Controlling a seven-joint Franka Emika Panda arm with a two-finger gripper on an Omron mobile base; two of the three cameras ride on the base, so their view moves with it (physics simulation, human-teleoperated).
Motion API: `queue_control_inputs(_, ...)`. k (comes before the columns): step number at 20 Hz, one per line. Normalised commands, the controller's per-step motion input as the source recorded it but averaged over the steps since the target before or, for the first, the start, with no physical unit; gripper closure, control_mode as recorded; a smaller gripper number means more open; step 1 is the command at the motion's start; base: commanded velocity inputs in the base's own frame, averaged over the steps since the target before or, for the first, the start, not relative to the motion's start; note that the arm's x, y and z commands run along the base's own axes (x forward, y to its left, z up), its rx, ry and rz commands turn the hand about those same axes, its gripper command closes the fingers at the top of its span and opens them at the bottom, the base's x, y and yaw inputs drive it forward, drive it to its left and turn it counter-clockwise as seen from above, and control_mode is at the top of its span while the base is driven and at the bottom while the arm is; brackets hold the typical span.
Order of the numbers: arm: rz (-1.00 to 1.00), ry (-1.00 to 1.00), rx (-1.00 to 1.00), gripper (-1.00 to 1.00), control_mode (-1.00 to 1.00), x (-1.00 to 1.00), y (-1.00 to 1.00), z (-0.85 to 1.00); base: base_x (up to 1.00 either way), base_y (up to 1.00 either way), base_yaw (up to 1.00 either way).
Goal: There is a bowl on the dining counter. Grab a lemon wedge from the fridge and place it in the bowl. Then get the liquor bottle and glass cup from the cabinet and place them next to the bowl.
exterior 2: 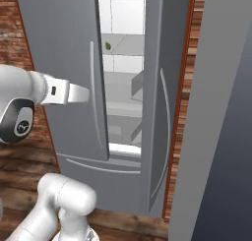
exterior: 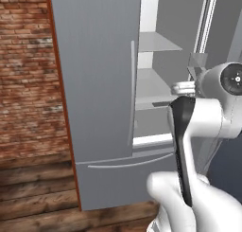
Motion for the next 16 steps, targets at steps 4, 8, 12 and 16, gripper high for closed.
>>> queue_control_inputs(4, -0.14, 0.22, -0.01, -1.0, -1.0, 0.93, 0.0, 0.02, 0.0, 0.0, 0.0)
queue_control_inputs(8, -0.13, 0.07, -0.04, -1.0, -1.0, 0.82, -0.13, 0.0, 0.0, 0.0, 0.0)
queue_control_inputs(12, -0.12, 0.0, -0.09, -1.0, -1.0, 0.74, -0.24, -0.13, 0.0, 0.0, 0.0)
queue_control_inputs(16, -0.09, 0.0, -0.1, -1.0, -1.0, 0.69, -0.28, -0.21, 0.0, 0.0, 0.0)
